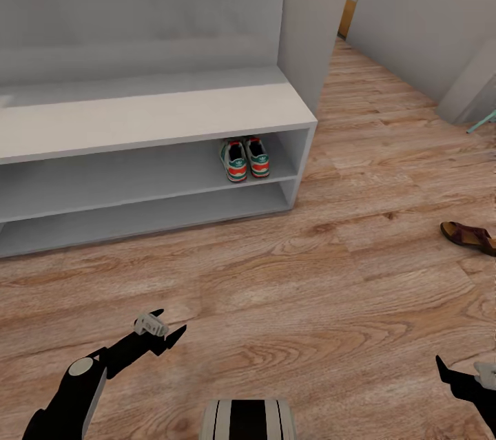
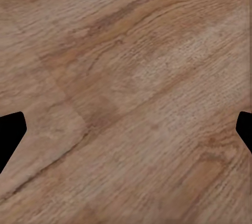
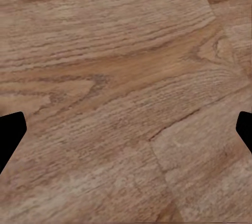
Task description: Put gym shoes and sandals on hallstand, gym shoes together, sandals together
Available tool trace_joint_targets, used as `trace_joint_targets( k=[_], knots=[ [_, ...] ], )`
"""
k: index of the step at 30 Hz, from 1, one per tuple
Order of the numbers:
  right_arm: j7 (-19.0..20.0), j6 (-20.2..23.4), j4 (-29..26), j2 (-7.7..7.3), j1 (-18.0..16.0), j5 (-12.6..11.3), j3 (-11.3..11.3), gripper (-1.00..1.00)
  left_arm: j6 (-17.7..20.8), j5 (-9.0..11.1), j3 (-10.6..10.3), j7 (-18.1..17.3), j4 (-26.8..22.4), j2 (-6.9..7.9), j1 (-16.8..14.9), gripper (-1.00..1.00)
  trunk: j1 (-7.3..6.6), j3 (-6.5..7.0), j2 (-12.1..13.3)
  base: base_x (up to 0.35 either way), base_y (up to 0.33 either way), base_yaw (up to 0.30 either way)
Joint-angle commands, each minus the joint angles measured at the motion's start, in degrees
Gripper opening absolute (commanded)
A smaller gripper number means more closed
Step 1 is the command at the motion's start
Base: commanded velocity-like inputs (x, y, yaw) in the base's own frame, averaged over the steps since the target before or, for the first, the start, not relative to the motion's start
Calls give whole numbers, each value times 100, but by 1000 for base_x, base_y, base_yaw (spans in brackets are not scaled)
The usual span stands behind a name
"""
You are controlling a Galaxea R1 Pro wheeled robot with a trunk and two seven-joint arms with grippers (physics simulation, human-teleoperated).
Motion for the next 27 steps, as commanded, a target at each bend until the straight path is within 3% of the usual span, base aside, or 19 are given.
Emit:
trace_joint_targets(
  k=[1, 27],
  knots=[
    [-4, -9, 0, 19, -1, 0, -2, 100, 0, 0, -1, 0, 2, 0, 0, 100, 0, 0, 0, 0, 0, -151],
    [-18, -45, -4, 94, -22, -11, -59, 100, -7, -16, -6, 10, 38, -75, 0, 100, 0, 0, 0, 0, 0, -278]
  ],
)
